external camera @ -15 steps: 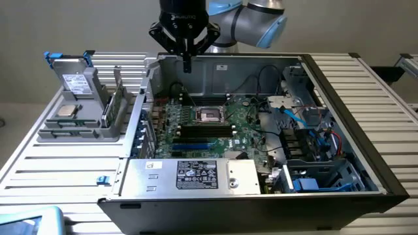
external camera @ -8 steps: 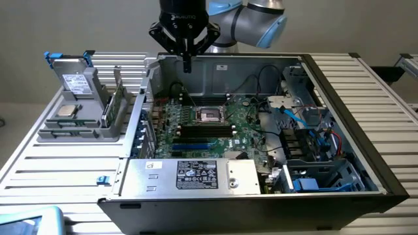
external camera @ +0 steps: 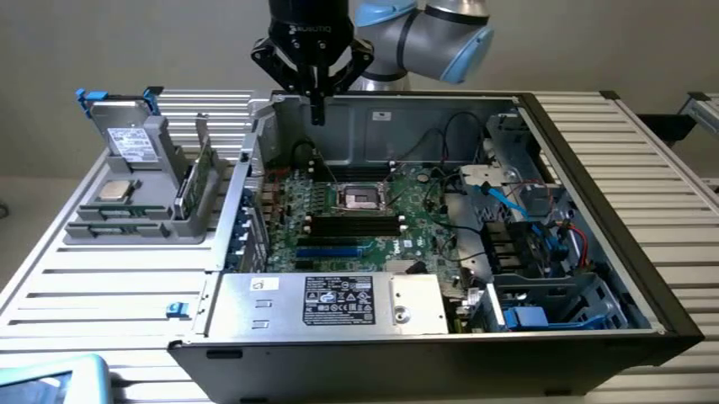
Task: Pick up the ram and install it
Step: 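Reach for the ram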
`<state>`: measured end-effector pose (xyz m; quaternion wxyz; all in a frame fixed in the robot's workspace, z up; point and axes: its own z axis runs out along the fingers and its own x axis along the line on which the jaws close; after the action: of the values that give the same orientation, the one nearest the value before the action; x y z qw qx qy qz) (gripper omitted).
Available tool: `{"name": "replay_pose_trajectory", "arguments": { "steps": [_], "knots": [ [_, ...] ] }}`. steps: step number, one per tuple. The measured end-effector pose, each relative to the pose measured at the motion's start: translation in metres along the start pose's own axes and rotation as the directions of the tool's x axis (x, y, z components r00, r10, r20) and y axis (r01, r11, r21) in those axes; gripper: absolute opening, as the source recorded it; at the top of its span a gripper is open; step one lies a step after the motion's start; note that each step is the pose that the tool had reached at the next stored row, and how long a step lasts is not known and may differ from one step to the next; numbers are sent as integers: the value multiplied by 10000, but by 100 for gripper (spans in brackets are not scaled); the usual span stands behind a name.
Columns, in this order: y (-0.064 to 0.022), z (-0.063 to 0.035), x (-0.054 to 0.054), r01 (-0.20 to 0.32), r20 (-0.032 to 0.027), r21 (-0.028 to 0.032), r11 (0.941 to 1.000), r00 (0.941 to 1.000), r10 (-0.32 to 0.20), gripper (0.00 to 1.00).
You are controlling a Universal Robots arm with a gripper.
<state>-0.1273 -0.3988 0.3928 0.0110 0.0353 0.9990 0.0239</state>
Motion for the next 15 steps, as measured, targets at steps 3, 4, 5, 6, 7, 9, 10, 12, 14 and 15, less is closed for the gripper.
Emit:
{"name": "replay_pose_trajectory", "arguments": {
  "steps": [3, 4, 5, 6, 7, 9, 10, 12, 14, 15],
  "knots": [
    [-9, -1, 126, 1, 39, -6, 10000, 10000, -1, 11],
    [-12, -2, 169, 2, 50, -8, 10000, 10000, -2, 11],
    [-15, -4, 214, 3, 60, -8, 10000, 10000, -3, 11],
    [-18, -5, 260, 2, 68, -9, 10000, 10000, -2, 11],
    [-22, -6, 304, 4, 73, -8, 10000, 10000, -4, 11],
    [-28, -8, 395, 3, 76, -8, 10000, 10000, -3, 11],
    [-30, -9, 438, 3, 76, -8, 10000, 10000, -3, 11],
    [-31, -11, 527, 4, 76, -7, 10000, 10000, -4, 11],
    [-31, -12, 619, 3, 76, -7, 10000, 10000, -3, 11],
    [-31, -14, 664, 4, 75, -6, 10000, 10000, -4, 11]
  ]
}}
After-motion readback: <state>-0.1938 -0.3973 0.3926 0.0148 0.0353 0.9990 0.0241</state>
